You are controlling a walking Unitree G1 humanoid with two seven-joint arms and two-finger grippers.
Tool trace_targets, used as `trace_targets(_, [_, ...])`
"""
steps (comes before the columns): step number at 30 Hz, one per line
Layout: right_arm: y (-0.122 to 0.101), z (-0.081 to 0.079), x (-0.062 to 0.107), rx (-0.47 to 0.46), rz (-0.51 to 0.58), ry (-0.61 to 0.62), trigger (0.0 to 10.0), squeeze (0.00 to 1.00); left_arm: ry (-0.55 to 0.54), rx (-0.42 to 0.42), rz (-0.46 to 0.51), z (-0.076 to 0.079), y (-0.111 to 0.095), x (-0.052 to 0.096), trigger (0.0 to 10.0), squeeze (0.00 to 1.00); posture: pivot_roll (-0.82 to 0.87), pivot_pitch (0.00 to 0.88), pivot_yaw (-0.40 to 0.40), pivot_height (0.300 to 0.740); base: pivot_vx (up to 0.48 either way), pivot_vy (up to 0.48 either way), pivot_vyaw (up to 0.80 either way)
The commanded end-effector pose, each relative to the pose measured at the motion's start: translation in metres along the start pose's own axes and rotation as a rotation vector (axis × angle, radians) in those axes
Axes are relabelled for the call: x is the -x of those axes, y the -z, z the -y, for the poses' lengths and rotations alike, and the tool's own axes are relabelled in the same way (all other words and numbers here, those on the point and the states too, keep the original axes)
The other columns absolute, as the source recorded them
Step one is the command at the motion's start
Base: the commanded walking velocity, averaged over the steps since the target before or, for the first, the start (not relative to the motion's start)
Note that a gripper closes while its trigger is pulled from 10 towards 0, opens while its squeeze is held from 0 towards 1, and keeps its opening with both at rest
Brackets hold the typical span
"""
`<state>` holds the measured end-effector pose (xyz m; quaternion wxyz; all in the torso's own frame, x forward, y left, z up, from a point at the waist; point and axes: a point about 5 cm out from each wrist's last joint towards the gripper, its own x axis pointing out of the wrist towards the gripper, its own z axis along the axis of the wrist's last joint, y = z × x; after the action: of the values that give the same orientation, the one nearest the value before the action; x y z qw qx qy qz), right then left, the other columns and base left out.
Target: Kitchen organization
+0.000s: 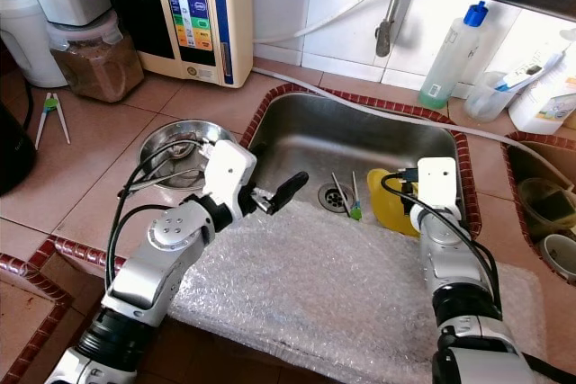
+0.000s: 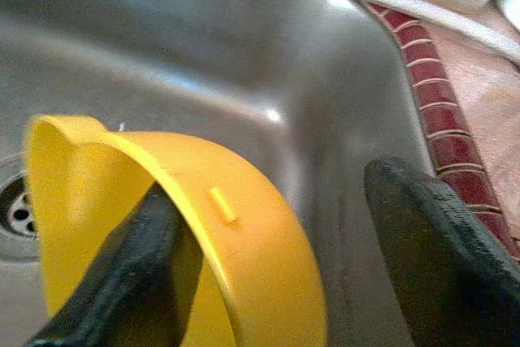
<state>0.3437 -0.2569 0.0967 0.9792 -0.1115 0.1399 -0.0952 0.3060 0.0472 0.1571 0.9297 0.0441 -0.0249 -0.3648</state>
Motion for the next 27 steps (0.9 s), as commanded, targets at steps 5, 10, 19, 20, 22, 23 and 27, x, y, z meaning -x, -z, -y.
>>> trace_targets(5, [-0.009, 0.003, -0.002, 0.138, 0.025, -0.208, 10.0, 1.0, 0.031, -0.028, 0.004, 0.004, -0.004, -0.002, 10.0, 1.0, -0.02, 0.084, -0.027, 0.74, 0.0, 0.0, 0.0])
trace_targets(10, [-0.014, 0.004, -0.004, 0.015, -0.062, -0.403, 10.0, 1.0, 0.035, -0.029, 0.003, 0.004, -0.004, -0.003, 10.0, 1.0, -0.03, 0.08, -0.008, 0.74, 0.0, 0.0, 0.0])
trace_targets(19, [-0.037, 0.005, -0.008, 0.101, 0.009, -0.5, 10.0, 1.0, 0.048, -0.02, 0.003, 0.006, -0.004, -0.005, 10.0, 1.0, -0.04, 0.085, 0.005, 0.74, 0.0, 0.0, 0.0])
trace_targets(20, [-0.037, 0.003, -0.007, 0.101, 0.008, -0.516, 10.0, 1.0, 0.048, -0.019, 0.003, 0.006, -0.004, -0.005, 10.0, 1.0, -0.04, 0.085, 0.005, 0.74, 0.0, 0.0, 0.0])
trace_targets(22, [-0.035, -0.001, -0.007, 0.0, -0.019, -0.56, 10.0, 1.0, 0.047, -0.019, 0.003, 0.005, -0.004, -0.005, 10.0, 1.0, -0.04, 0.085, 0.007, 0.74, 0.0, 0.0, 0.0])
trace_targets(23, [-0.033, -0.002, -0.006, 0.006, -0.032, -0.567, 10.0, 1.0, 0.047, -0.02, 0.002, 0.005, -0.004, -0.005, 10.0, 1.0, -0.04, 0.085, 0.007, 0.74, 0.0, 0.0, 0.0])
trace_targets(27, [-0.027, -0.007, -0.003, -0.017, -0.083, -0.639, 10.0, 1.0, 0.044, -0.032, 0.002, 0.005, -0.005, -0.005, 10.0, 1.0, -0.04, 0.084, 0.005, 0.74, 0.0, 0.0, 0.0])
